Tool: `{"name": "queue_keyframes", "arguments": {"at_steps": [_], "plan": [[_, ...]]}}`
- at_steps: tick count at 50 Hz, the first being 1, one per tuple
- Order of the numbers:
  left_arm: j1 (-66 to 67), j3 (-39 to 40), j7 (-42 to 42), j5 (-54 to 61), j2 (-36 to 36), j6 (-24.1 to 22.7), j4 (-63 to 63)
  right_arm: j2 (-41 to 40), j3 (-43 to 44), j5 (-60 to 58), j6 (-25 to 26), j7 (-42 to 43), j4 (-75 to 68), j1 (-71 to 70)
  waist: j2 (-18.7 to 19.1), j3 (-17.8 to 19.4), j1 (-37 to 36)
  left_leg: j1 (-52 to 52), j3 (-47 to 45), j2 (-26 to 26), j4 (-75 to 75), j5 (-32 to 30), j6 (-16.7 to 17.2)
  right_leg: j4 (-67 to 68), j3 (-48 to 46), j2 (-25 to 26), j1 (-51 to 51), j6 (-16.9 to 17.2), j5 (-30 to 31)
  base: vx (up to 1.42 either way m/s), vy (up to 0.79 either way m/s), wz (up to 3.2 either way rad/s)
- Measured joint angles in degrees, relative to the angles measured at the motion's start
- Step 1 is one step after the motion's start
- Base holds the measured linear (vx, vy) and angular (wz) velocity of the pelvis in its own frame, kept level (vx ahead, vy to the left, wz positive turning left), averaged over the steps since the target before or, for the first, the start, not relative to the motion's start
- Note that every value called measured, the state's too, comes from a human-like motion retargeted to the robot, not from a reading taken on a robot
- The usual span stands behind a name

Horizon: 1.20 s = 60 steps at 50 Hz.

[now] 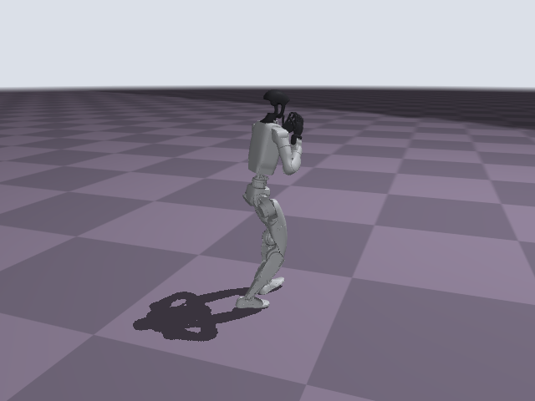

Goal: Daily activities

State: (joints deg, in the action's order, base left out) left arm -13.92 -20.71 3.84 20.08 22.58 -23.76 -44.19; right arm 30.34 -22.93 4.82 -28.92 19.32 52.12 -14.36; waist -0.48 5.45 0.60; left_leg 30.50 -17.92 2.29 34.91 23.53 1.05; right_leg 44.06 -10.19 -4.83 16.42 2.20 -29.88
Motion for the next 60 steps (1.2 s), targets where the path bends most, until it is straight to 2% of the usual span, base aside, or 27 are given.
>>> {"name": "queue_keyframes", "arguments": {"at_steps": [2, 5, 9, 15, 19, 22, 24, 28, 30, 31, 33, 35, 38, 40, 43, 45, 48, 50, 53, 57, 60], "plan": [[-1.26, -0.19, 1.62, -0.17, 0.08, -0.60, -0.41, 0.80, -0.28, -0.92, -0.25, 1.10, -0.30, -0.58, -1.74, -0.55, 0.14, -3.13, 0.06, -3.90, -9.49, -4.45, -0.53, -0.51, 1.12, -1.20, -1.34, -0.13, -1.65, 0.46, 0.02, -0.37], [-1.40, 0.00, 3.31, -0.97, -0.22, -1.56, -1.10, 1.15, -0.30, -2.15, -0.61, 1.92, -0.49, -0.05, -3.85, -1.06, -0.03, -1.73, 0.96, -5.32, -3.72, -3.88, -2.16, 4.18, 2.64, -2.64, -1.75, -0.46, -5.15, 0.44, 0.03, -0.56], [-1.07, 0.30, 5.38, -2.74, -0.83, -2.24, -1.56, 1.11, 0.02, -5.03, -1.62, 2.65, -0.26, 0.14, -5.84, -1.13, -1.42, -1.79, 1.09, -5.19, 5.54, 2.02, -5.74, 12.19, -0.23, -6.34, -2.24, -0.32, -4.47, 0.45, 0.05, -0.76], [-0.40, 0.63, 5.10, -5.87, -1.79, -2.10, -2.09, 1.16, 0.67, -7.90, -1.89, 0.61, 0.73, -1.31, -7.98, 0.73, -1.40, -5.60, 0.28, -6.94, 14.65, 11.99, -11.95, 34.47, 0.49, -13.57, 3.67, 1.76, 5.20, 0.45, 0.11, -0.42], [-1.25, 1.42, 4.74, -6.66, -2.34, -1.76, -1.67, 0.89, 1.55, -7.24, -1.83, -1.60, 0.90, -2.45, -6.85, 1.89, 0.13, -10.24, 0.46, -7.26, 13.69, 15.21, -12.35, 38.61, 1.34, -15.16, 12.71, -0.93, 3.18, 0.56, 0.10, -0.24], [-1.39, 2.08, 4.51, -5.51, -2.61, -2.13, -1.63, 1.62, 1.99, -5.28, -1.54, -2.90, 0.85, -1.32, -4.52, 1.60, 2.10, -14.87, 0.69, -5.90, 9.95, 14.98, -10.30, 31.14, -0.25, -13.58, 18.22, -2.22, 1.26, 0.69, 0.02, 0.08], [-1.54, 2.47, 4.62, -4.82, -2.21, -2.59, -1.90, 2.39, 2.47, -3.77, -1.33, -3.40, 0.55, 0.11, -2.94, 0.88, 3.29, -17.93, 0.59, -4.67, 7.26, 13.33, -8.47, 22.11, -1.60, -11.27, 20.35, -1.78, 1.96, 0.77, -0.03, 0.22], [-1.99, 2.55, 5.02, -4.27, -0.88, -3.34, -1.92, 3.50, 2.46, -0.20, -1.08, -3.99, -0.14, 3.55, 1.14, -0.64, 2.67, -21.13, 4.56, -0.10, 10.13, 6.89, -3.32, 1.20, -3.94, -2.02, 18.58, 0.37, 8.57, 0.80, -0.09, -0.15], [-1.99, 2.22, 4.74, -3.85, -0.29, -3.21, -1.70, 3.74, 1.82, 1.95, -1.24, -4.51, -0.21, 4.92, 3.40, -0.76, 1.57, -20.96, 6.54, 3.89, 17.83, 4.48, -1.49, -5.23, -4.76, 2.81, 15.17, 0.47, 12.27, 0.80, -0.10, -0.21], [-1.77, 1.97, 4.47, -3.61, -0.12, -2.97, -1.78, 3.88, 1.29, 2.56, -1.24, -4.48, -0.11, 5.31, 3.67, -1.05, 0.95, -20.43, 6.60, 5.36, 22.73, 3.03, -1.36, -4.04, -4.60, 3.57, 14.76, -0.11, 12.23, 0.81, -0.09, -0.11], [-1.04, 1.54, 3.93, -3.24, 0.06, -2.46, -1.94, 4.08, 0.39, 3.25, -1.23, -4.49, 0.19, 5.78, 4.13, -1.66, -0.56, -18.93, 6.37, 8.72, 32.96, 1.21, -1.75, -0.14, -4.23, 4.68, 13.91, -2.29, 10.00, 0.83, -0.09, -0.04], [-0.86, 1.25, 3.14, -2.11, 0.13, -1.60, -1.86, 4.61, 0.09, 3.80, -1.05, -4.05, 0.49, 4.91, 4.58, -1.04, -2.09, -16.52, 7.09, 12.69, 43.21, 2.00, -2.83, 4.06, -4.03, 5.85, 11.43, -5.38, 4.84, 0.85, -0.11, 0.16], [-0.27, 1.59, 1.46, -0.93, -0.90, -0.53, -1.23, 3.95, 0.26, 3.21, -0.59, -3.22, 0.47, 1.87, 4.37, 1.48, -4.47, -11.52, 7.82, 15.76, 50.75, 7.29, -5.01, 8.53, -3.32, 6.61, 6.82, -7.91, -2.85, 0.85, -0.10, 0.21], [0.67, 2.07, -0.41, 0.51, -1.66, -0.25, -0.80, 2.27, 0.62, 2.89, -0.64, -2.96, 0.19, 0.19, 3.02, 3.02, -5.82, -7.86, 7.42, 14.29, 48.48, 10.14, -5.76, 8.17, -2.73, 5.80, 2.67, -7.65, -4.93, 0.85, -0.07, 0.15], [3.94, 2.57, -3.22, 2.06, -2.37, -0.38, -0.81, -0.39, 1.13, 4.18, -1.24, -3.75, 0.29, 0.90, 0.70, 3.02, -7.85, -3.71, 5.47, 9.82, 35.21, 9.94, -4.54, 4.77, -3.02, 3.54, -3.62, -5.67, -2.97, 0.84, -0.04, 0.01], [6.03, 3.13, -5.01, 2.38, -2.84, -0.61, -0.90, -1.25, 1.33, 5.21, -1.55, -4.65, 0.38, 1.92, -0.86, 2.43, -8.48, -2.57, 3.95, 6.03, 22.58, 7.00, -2.41, 2.03, -3.37, 1.86, -7.44, -3.46, -0.14, 0.81, -0.02, 0.03], [8.05, 4.00, -5.98, 2.42, -3.75, -0.71, -1.21, -1.22, 1.37, 4.90, -1.23, -5.18, 0.51, 2.78, -4.22, 1.63, -8.05, -5.37, 2.24, -1.98, 0.12, -0.86, 0.34, 1.49, -3.63, -2.50, -11.33, -0.41, 2.19, 0.76, 0.00, 0.01], [8.69, 4.32, -5.81, 2.22, -4.40, -0.98, -1.59, -1.01, 1.36, 4.24, -1.07, -5.43, 0.56, 3.27, -5.45, 1.16, -7.94, -4.73, 2.29, -4.18, -2.33, -2.54, 0.51, 5.86, -3.65, -4.68, -12.09, 0.23, 2.11, 0.70, 0.01, -0.26], [8.31, 4.78, -4.77, 1.59, -5.08, -1.47, -2.21, -0.74, 1.21, 2.45, -1.07, -6.05, 0.74, 3.62, -7.47, 0.72, -7.45, -5.02, 1.85, -6.45, 1.99, -2.34, -2.50, 17.00, -3.70, -9.64, -11.59, 0.68, 3.54, 0.70, 0.04, -0.41], [6.00, 4.22, -4.21, -0.23, -5.13, -1.50, -3.10, -1.61, 0.45, -0.02, -1.14, -8.36, 1.37, 3.22, -9.83, 2.10, -5.84, -6.36, 0.68, -8.85, 11.97, 4.90, -8.80, 35.60, -2.69, -18.17, -6.26, 0.46, 7.68, 0.66, 0.07, -0.31], [2.55, 3.21, -4.39, -1.05, -4.24, -1.26, -2.94, -2.17, -0.14, -0.44, -1.25, -11.16, 1.88, 1.31, -9.76, 3.32, -4.46, -9.56, 0.41, -9.37, 13.78, 8.97, -10.90, 41.14, -1.68, -21.68, 1.03, -1.58, 5.41, 0.65, 0.07, -0.21]]}}
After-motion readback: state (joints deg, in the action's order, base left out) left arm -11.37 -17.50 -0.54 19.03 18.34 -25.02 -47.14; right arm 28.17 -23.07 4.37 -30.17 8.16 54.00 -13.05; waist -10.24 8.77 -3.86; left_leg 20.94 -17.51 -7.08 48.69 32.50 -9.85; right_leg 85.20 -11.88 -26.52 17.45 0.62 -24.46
